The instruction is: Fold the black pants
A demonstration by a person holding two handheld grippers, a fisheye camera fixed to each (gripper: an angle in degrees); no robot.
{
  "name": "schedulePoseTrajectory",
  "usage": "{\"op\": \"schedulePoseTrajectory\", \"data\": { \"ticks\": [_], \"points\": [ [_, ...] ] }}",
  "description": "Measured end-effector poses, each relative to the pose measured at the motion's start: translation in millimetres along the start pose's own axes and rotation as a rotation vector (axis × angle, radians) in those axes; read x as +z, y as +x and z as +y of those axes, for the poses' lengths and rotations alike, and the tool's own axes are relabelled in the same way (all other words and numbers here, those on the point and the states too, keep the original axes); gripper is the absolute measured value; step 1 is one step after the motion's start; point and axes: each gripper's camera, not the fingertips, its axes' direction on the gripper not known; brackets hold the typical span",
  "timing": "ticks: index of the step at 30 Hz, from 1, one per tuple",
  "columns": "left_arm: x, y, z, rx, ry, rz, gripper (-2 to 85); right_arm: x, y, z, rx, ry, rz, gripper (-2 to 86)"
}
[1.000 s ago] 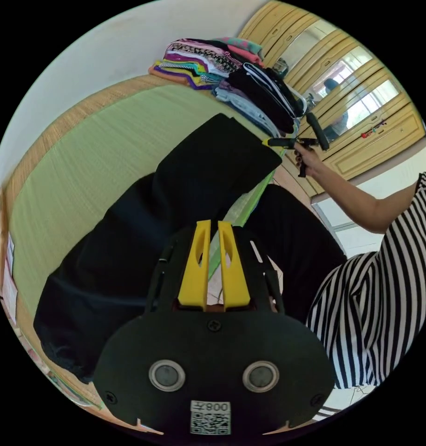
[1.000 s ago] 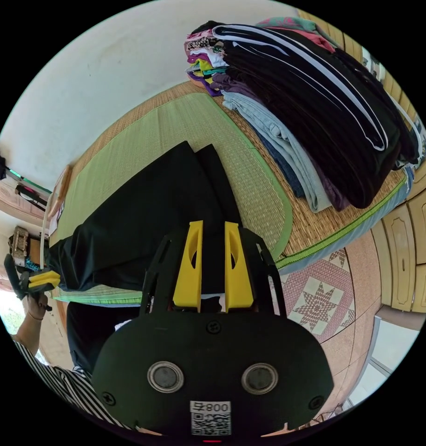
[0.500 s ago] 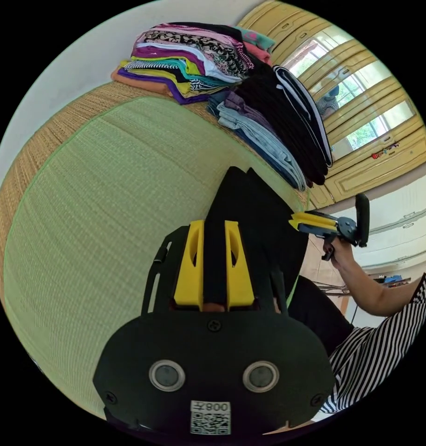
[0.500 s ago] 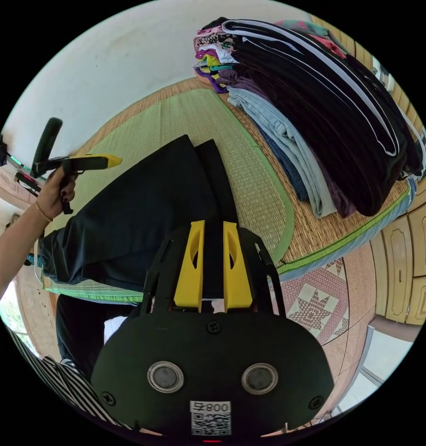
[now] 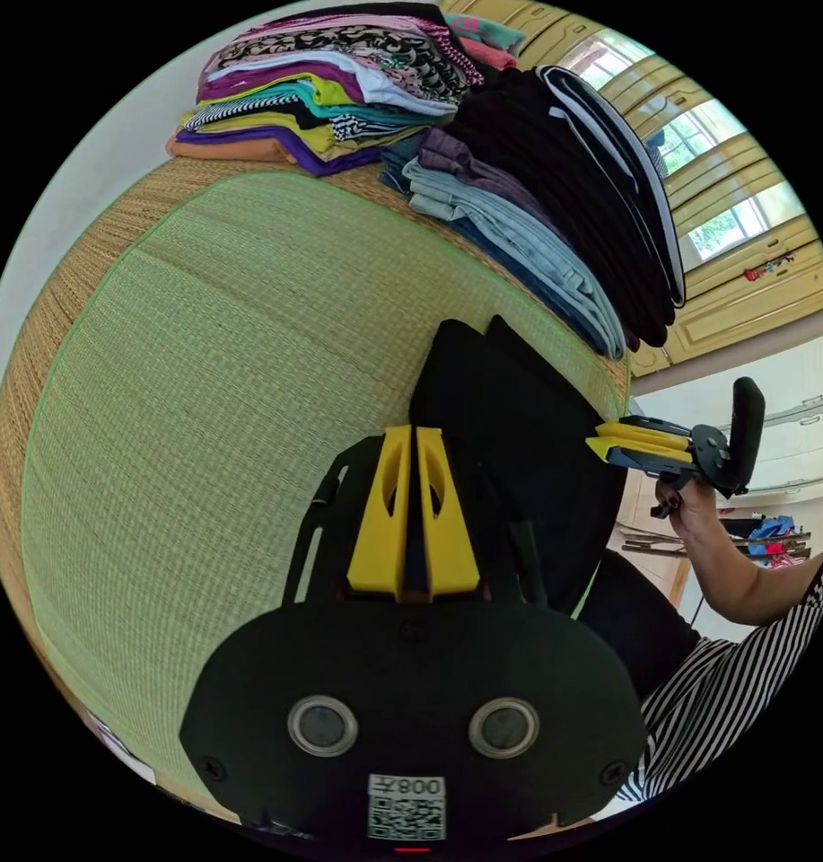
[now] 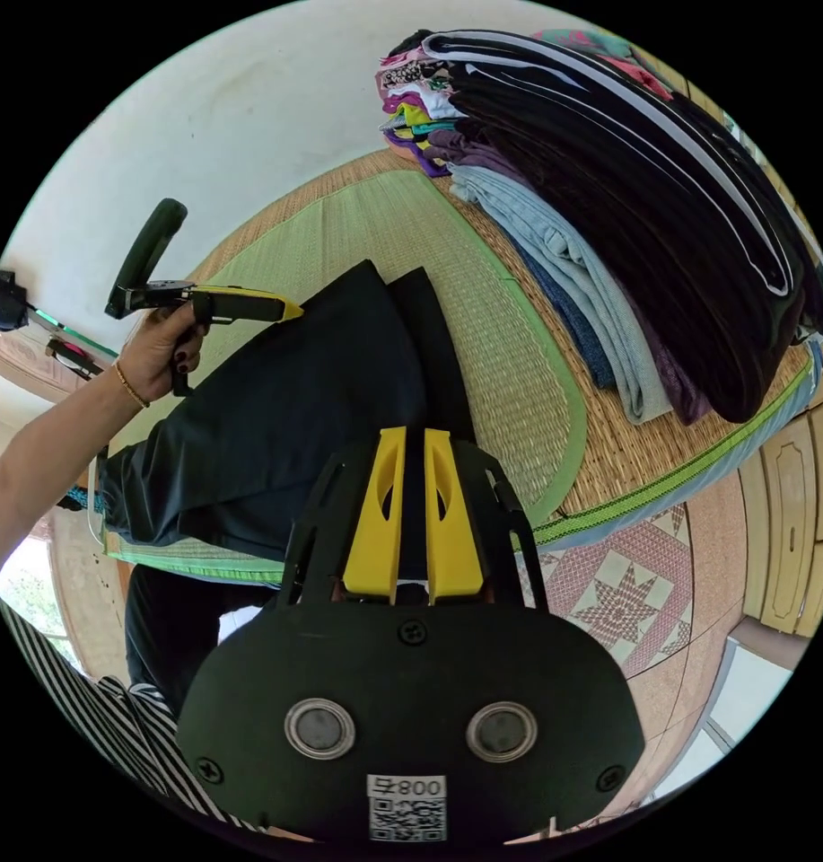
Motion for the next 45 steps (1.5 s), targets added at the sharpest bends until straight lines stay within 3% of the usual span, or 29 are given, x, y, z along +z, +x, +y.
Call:
{"op": "schedulePoseTrajectory", "data": {
  "ticks": [11, 21, 38, 45],
  "points": [
    [-49.6, 42.7, -17.7, 0.150, 0.172, 0.052, 0.9, -63.7, 31.0, 46.9, 0.016, 0.185, -0.101, 3.0],
    [7.0, 58.2, -47.7, 0.174, -0.058, -0.027, 0.9, -27.1, 72.8, 68.8, 0.136, 0.076, -0.168, 2.8],
    [21.4, 64.2, -33.9, 0.202, -0.087, -0.102, 1.6, -9.1, 84.1, 78.3, 0.177, 0.034, -0.170, 2.7],
    [4.1, 54.9, -9.9, 0.142, -0.009, -0.163, 2.0, -0.7, 82.0, 75.2, 0.213, 0.027, -0.191, 2.6]
  ]
}}
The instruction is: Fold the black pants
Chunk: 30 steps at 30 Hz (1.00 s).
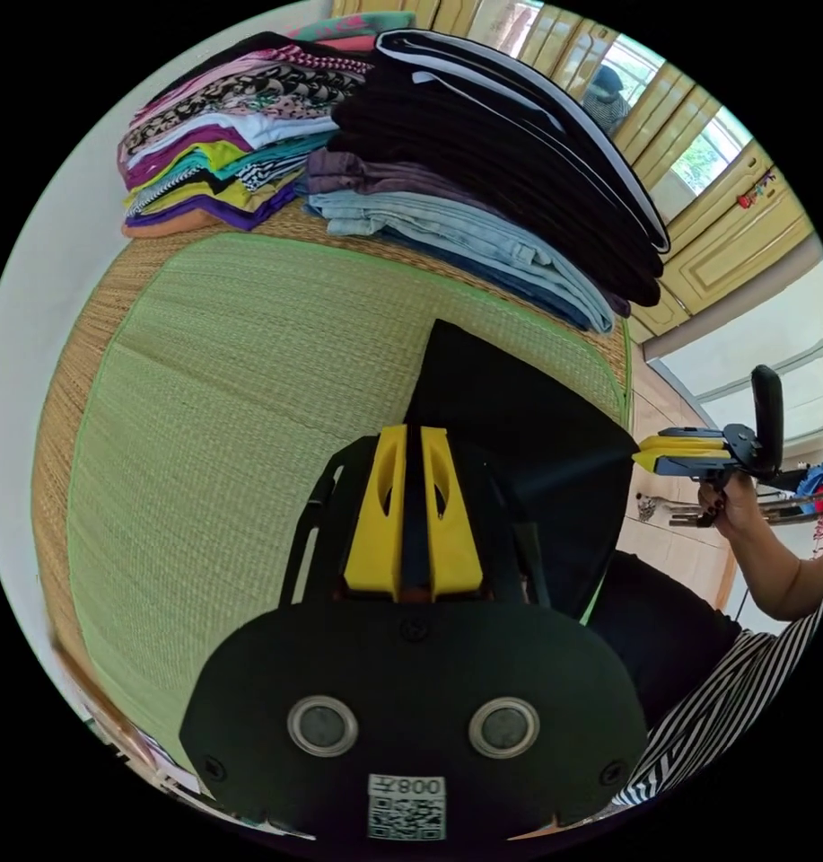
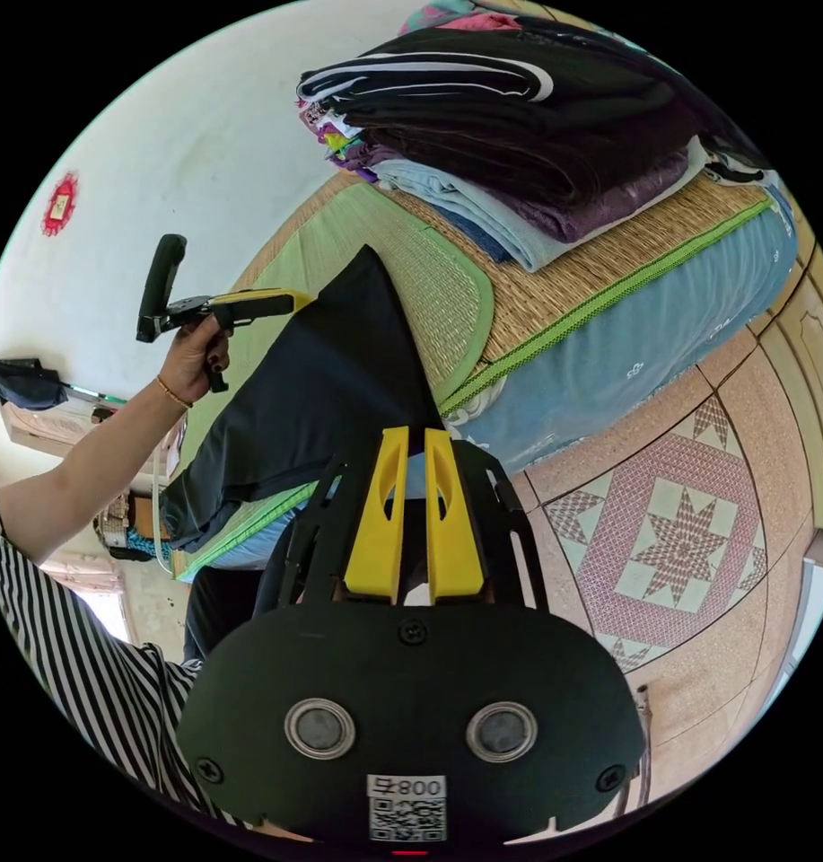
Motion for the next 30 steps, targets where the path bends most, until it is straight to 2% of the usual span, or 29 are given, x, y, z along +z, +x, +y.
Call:
{"op": "schedulePoseTrajectory", "data": {
  "ticks": [3, 6, 12, 18, 21, 22, 26, 30],
  "points": [
    [-4.4, -8.6, 17.6, -0.040, 0.040, 0.052, 1.9, 0.3, -3.9, -1.3, 0.018, 0.005, -0.005, 2.1],
    [9.8, -17.1, 31.6, -0.059, -0.041, 0.086, 1.6, -0.4, -11.0, -3.0, 0.038, 0.017, 0.051, 1.3],
    [-17.4, -40.0, 72.1, -0.158, 0.080, 0.132, 0.7, -3.7, -46.3, -10.6, -0.015, 0.037, 0.095, 0.2],
    [-48.5, -67.8, 175.6, -0.314, 0.137, 0.172, 0.5, 28.1, -117.0, -41.8, -0.190, 0.009, 0.079, 0.1],
    [-56.6, -80.6, 240.9, -0.431, 0.107, 0.164, 0.4, 63.1, -137.9, -53.3, -0.250, -0.080, 0.199, 0.1],
    [-58.4, -84.4, 265.6, -0.472, 0.088, 0.164, 0.4, 65.4, -144.7, -51.9, -0.295, -0.036, 0.210, 0.1],
    [-59.8, -94.2, 338.3, -0.605, 0.023, 0.131, 0.3, 67.6, -152.6, -65.6, -0.309, -0.086, 0.195, 0.1],
    [-55.4, -96.4, 381.1, -0.682, 0.011, 0.174, 0.2, 66.7, -153.4, -85.0, -0.283, -0.103, 0.196, 0.1]
  ]
}}
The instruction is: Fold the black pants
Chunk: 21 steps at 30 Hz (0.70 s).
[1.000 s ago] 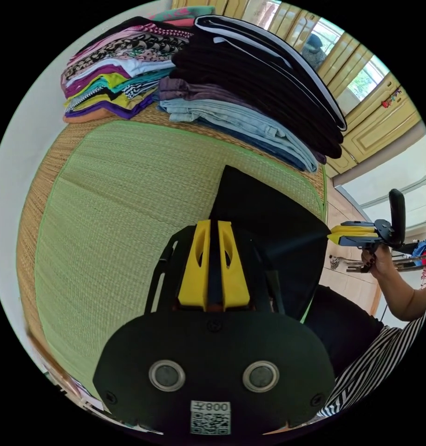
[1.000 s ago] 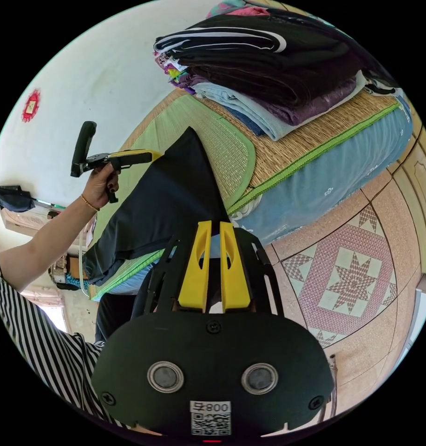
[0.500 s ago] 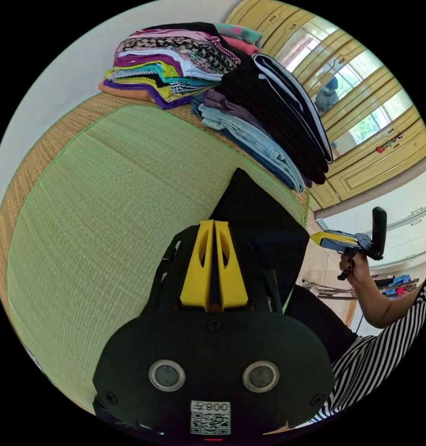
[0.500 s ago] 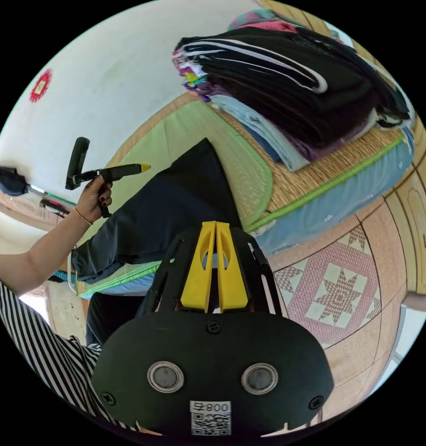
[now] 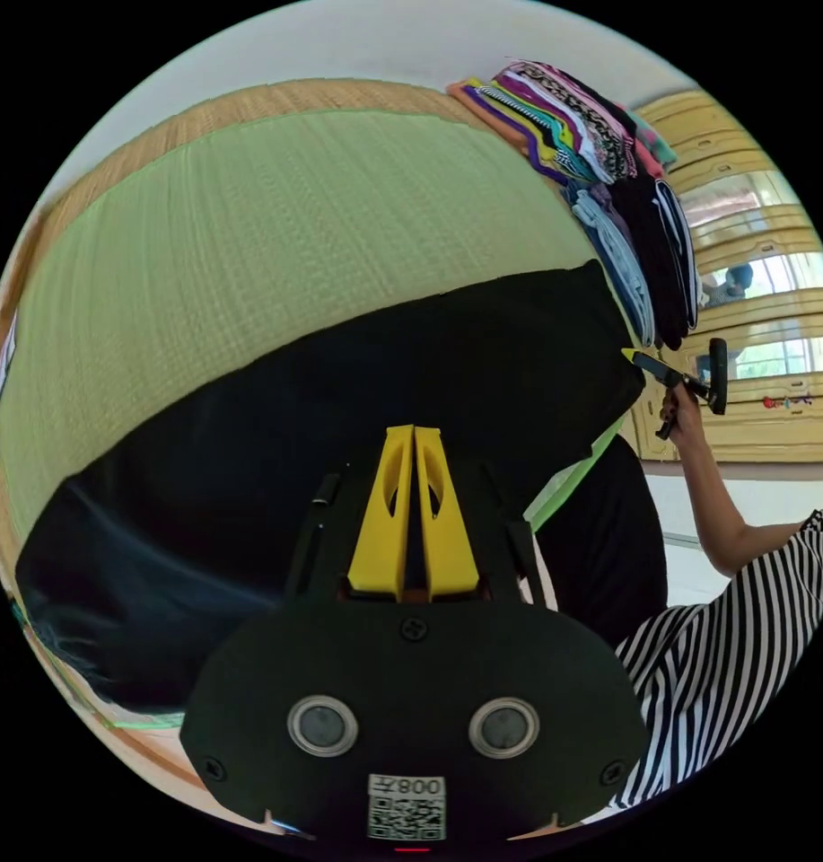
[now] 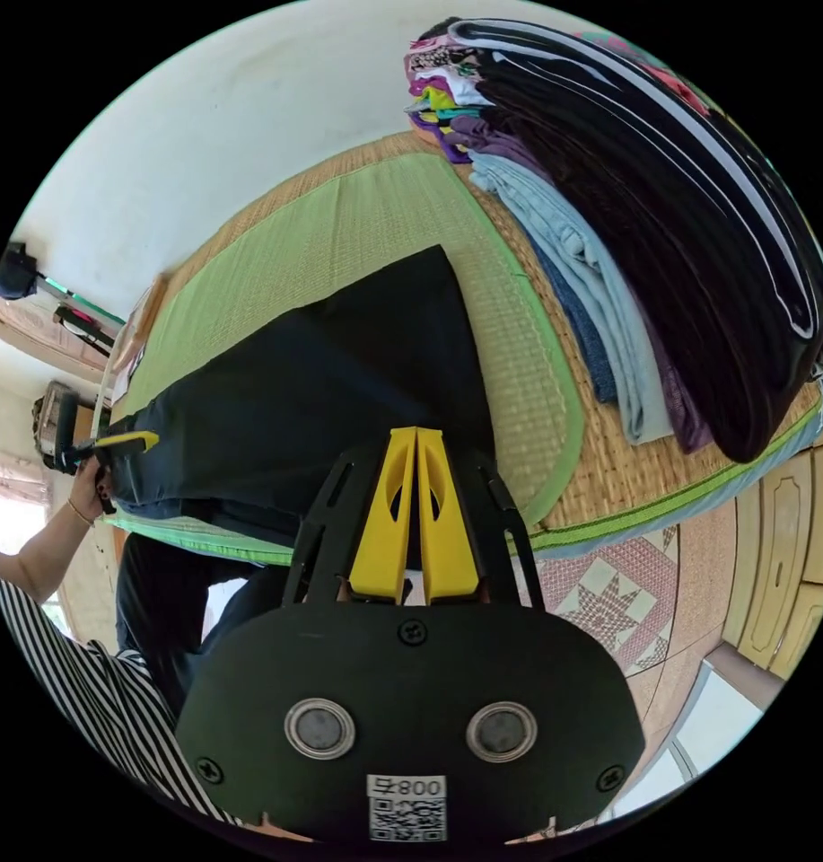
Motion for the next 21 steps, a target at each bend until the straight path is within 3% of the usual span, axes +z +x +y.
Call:
{"op": "schedulePoseTrajectory", "data": {
  "ticks": [10, 13, 21],
  "points": [
    [-5.4, -27.3, 63.1, 0.037, 0.014, 0.114, 1.9, -2.0, -52.0, -31.4, -0.015, -0.067, 0.092, 0.9],
    [-4.8, -20.4, 79.6, 0.131, -0.018, 0.092, 3.9, -5.9, -99.1, -28.2, -0.169, -0.066, -0.032, 2.4],
    [-3.1, -34.4, 111.1, 0.189, -0.043, -0.013, 2.4, 17.0, -219.6, -7.5, -0.610, -0.179, 0.001, 7.2]
  ]
}}
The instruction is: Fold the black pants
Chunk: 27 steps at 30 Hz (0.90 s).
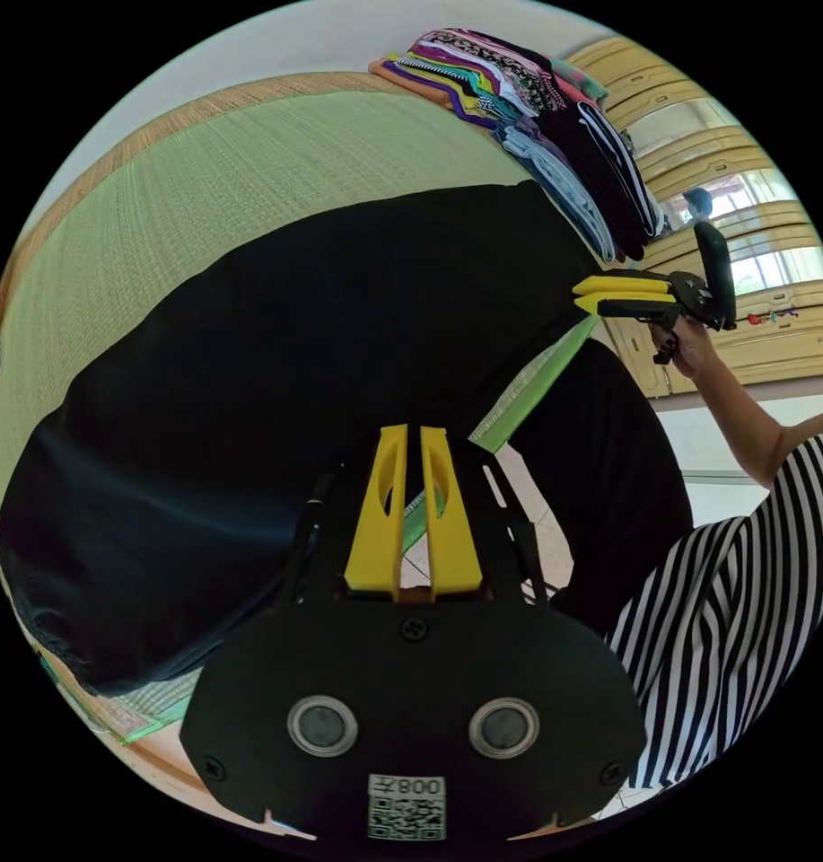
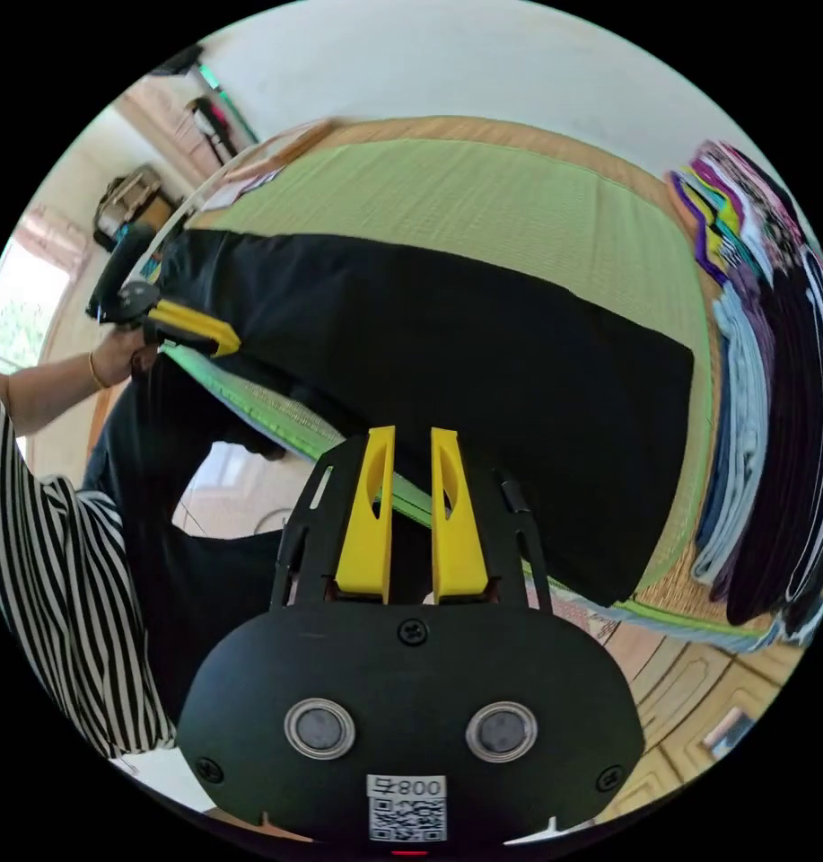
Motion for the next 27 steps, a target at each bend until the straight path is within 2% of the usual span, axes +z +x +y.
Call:
{"op": "schedulePoseTrajectory", "data": {
  "ticks": [7, 15, 19, 27],
  "points": [
    [-11.8, -15.9, 30.5, -0.017, 0.026, 0.012, 0.4, 14.6, -41.6, -32.8, -0.140, -0.056, 0.069, 6.6],
    [-37.3, -32.2, 68.9, -0.034, 0.088, 0.068, 0.2, 2.7, -61.5, -53.8, -0.140, -0.022, 0.122, 1.0],
    [-33.0, -42.3, 87.9, -0.038, 0.060, 0.073, 0.2, -6.8, -71.2, -56.9, -0.156, 0.007, 0.120, 0.5],
    [-19.1, -66.0, 111.5, -0.051, -0.013, 0.059, 0.2, 16.2, -75.2, -71.7, -0.164, -0.088, 0.084, 1.0]
  ]
}}
